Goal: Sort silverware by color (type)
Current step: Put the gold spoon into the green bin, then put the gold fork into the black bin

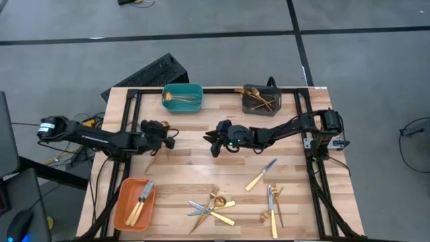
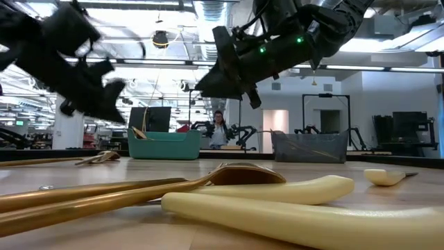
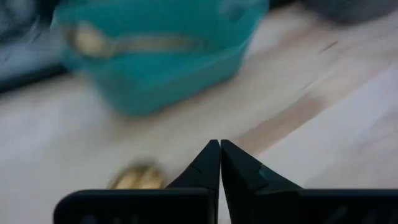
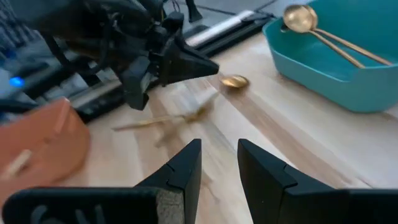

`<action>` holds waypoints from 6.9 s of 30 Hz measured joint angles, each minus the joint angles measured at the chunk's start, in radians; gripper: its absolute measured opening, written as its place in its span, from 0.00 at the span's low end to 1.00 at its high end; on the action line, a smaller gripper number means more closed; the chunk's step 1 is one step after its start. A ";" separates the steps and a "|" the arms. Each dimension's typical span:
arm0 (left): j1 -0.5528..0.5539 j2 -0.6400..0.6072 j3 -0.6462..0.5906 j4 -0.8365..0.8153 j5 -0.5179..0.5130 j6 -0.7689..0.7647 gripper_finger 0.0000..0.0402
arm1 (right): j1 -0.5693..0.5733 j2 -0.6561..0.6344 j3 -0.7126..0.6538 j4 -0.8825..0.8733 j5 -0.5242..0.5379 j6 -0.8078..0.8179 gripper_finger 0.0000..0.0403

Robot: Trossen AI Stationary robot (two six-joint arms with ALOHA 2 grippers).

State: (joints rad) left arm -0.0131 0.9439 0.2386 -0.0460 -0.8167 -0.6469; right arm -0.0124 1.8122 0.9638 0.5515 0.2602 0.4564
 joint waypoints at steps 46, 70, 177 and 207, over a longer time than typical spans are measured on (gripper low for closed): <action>0.115 0.269 0.005 -0.178 0.079 -0.389 0.36 | 0.023 0.000 0.000 -0.067 0.029 0.005 0.33; 0.044 0.132 0.017 -0.042 0.094 -0.200 0.01 | 0.010 0.000 0.000 -0.147 0.029 -0.049 0.33; -0.179 -0.052 -0.144 0.705 -0.164 0.609 0.24 | -0.387 0.676 1.386 -1.212 -0.176 -0.563 0.35; -0.190 -0.139 0.064 -0.556 0.334 -0.319 0.31 | -0.281 0.350 1.267 -1.464 -0.332 -0.533 0.53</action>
State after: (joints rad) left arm -0.2026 0.8047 0.3027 -0.6015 -0.4824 -0.9663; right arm -0.2938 2.1618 2.2304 -0.9124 -0.0721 -0.0761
